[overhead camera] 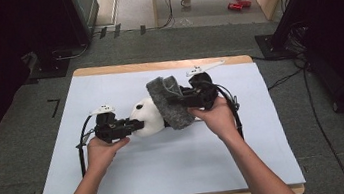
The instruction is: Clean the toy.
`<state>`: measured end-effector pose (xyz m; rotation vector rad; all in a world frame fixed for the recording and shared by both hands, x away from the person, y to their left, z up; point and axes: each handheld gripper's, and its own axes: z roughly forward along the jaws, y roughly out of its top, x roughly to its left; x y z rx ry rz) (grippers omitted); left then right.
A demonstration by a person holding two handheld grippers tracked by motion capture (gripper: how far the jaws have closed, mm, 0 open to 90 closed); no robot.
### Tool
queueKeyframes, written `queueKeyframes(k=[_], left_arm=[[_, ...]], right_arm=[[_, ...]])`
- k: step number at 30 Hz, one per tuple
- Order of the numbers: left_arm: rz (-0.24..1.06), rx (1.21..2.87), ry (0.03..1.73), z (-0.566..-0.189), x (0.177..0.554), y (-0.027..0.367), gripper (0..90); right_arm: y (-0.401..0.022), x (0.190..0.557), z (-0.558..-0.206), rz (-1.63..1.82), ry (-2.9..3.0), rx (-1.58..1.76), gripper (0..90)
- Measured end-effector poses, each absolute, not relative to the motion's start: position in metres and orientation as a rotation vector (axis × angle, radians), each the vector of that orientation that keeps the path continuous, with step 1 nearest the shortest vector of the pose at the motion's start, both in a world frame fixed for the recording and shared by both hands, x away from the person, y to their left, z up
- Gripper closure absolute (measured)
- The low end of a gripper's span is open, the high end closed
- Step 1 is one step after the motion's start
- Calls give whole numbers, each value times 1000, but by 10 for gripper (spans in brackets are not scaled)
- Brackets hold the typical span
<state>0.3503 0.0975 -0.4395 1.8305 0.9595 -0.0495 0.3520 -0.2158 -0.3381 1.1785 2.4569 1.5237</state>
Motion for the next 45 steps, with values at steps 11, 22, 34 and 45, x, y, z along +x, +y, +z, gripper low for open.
queueKeyframes(k=[11, 22, 34, 45], left_arm=[[61, 1856, 949, -444, 343, 90, 518], [66, 1857, 972, -449, 346, 92, 495], [26, 1831, 992, -451, 351, 96, 494], [21, 1832, 982, -452, 352, 98, 494]], right_arm=[[-154, 361, -369, 1462, 2575, 1169, 798], [-146, 370, -383, 1393, 2575, 1182, 784], [-178, 376, -380, 1268, 2527, 1237, 791], [-206, 377, -369, 1231, 2483, 1273, 795]])
